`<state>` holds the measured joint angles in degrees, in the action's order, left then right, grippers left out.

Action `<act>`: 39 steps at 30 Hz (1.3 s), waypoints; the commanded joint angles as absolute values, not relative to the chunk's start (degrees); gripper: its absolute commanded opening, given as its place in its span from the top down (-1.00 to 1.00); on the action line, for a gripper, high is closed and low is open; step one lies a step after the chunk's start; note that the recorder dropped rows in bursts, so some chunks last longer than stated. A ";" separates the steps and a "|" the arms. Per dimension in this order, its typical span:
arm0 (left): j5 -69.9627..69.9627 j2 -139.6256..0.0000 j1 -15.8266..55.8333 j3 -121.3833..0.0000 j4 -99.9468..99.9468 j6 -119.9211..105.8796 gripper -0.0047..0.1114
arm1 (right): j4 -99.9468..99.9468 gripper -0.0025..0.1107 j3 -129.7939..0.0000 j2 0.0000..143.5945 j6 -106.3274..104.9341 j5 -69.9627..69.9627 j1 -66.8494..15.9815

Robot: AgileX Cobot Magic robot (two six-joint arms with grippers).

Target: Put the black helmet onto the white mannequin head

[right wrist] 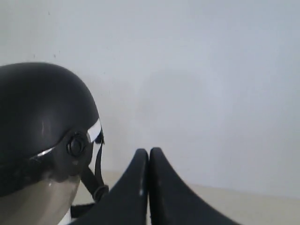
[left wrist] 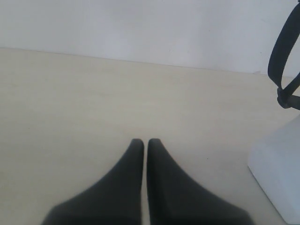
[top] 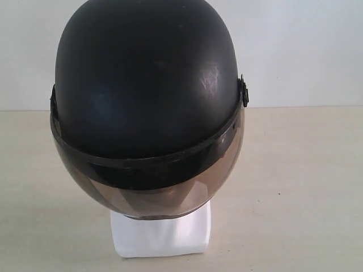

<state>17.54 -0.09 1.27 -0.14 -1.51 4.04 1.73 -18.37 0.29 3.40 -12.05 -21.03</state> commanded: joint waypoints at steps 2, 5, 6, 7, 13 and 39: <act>17.53 0.00 1.11 0.00 -1.37 4.77 0.84 | 2.58 0.96 -7.47 0.00 1.18 5.70 -21.06; 17.53 0.00 1.11 0.00 -1.37 4.77 0.84 | 2.44 0.96 -1.78 0.00 1.18 9.11 -21.06; 17.53 0.00 1.11 0.00 -1.37 4.77 0.84 | 2.23 0.96 -0.35 0.00 1.18 9.23 -21.06; 17.53 0.00 1.11 0.00 -1.37 4.77 0.84 | 2.08 0.96 0.00 0.00 1.18 9.23 -21.06; 17.53 0.00 1.11 0.00 -1.37 4.77 0.84 | 2.08 0.96 0.00 0.00 0.00 -2.14 -21.06; 17.53 0.00 1.11 0.00 -1.37 4.77 0.84 | 0.76 0.96 0.00 0.00 5.56 -18.53 -6.62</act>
